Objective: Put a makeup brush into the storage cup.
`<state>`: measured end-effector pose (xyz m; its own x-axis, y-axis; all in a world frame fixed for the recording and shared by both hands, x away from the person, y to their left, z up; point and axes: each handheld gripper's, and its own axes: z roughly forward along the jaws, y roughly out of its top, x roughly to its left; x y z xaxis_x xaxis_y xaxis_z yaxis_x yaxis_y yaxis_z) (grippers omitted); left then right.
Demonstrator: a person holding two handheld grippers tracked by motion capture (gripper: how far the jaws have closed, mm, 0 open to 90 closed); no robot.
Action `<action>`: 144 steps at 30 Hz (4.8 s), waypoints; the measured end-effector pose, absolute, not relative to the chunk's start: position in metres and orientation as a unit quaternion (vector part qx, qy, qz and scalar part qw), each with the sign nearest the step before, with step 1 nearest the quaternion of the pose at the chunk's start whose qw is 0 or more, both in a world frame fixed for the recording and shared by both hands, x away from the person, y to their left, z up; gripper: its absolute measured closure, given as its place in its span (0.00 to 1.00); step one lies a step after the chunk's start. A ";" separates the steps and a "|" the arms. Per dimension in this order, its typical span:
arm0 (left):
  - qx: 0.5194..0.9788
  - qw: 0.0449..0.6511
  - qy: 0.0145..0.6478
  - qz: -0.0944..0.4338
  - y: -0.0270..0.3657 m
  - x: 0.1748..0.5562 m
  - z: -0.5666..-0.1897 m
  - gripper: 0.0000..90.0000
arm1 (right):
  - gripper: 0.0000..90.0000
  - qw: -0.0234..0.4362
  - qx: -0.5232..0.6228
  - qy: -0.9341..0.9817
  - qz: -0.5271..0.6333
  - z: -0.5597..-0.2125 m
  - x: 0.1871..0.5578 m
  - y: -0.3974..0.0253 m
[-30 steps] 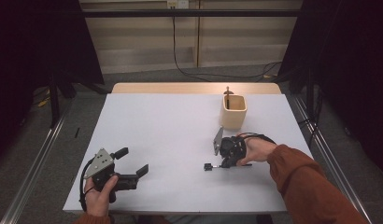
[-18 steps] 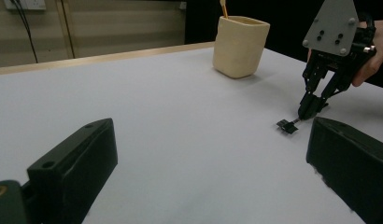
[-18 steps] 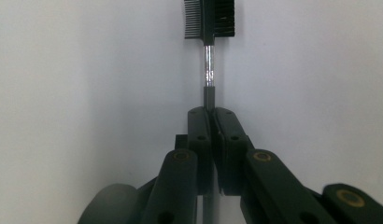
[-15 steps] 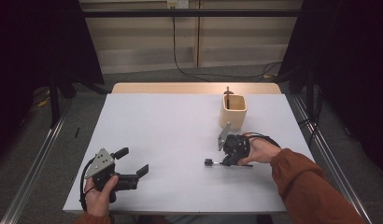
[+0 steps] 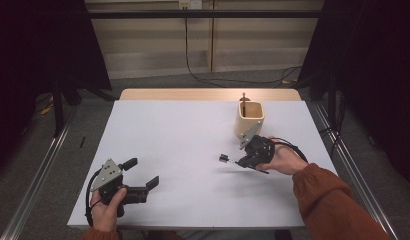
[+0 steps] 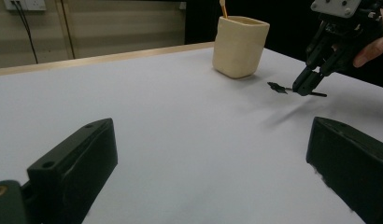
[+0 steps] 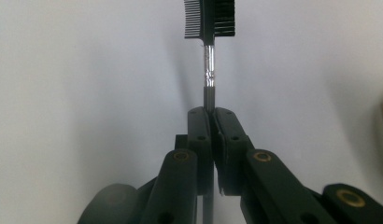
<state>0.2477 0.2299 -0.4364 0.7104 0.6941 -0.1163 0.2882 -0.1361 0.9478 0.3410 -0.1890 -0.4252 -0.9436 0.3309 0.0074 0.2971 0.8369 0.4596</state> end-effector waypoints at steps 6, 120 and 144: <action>0.730 0.567 0.336 0.179 0.230 0.247 -0.436 0.02 | 0.95 0.050 0.215 0.932 0.287 -0.421 0.337 -0.200; 0.724 0.573 0.335 0.190 0.229 0.249 -0.435 0.02 | 0.95 0.207 0.311 0.694 0.615 -0.333 0.388 -0.255; 0.727 0.571 0.330 0.191 0.229 0.249 -0.435 0.02 | 0.95 0.226 0.344 0.689 0.596 -0.333 0.425 -0.256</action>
<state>0.2485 0.2285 -0.4351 0.7091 0.6979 -0.1002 0.2621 -0.1289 0.9564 0.4253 -0.2564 -0.3333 -0.6610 0.7438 0.0995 0.2058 0.0522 0.9772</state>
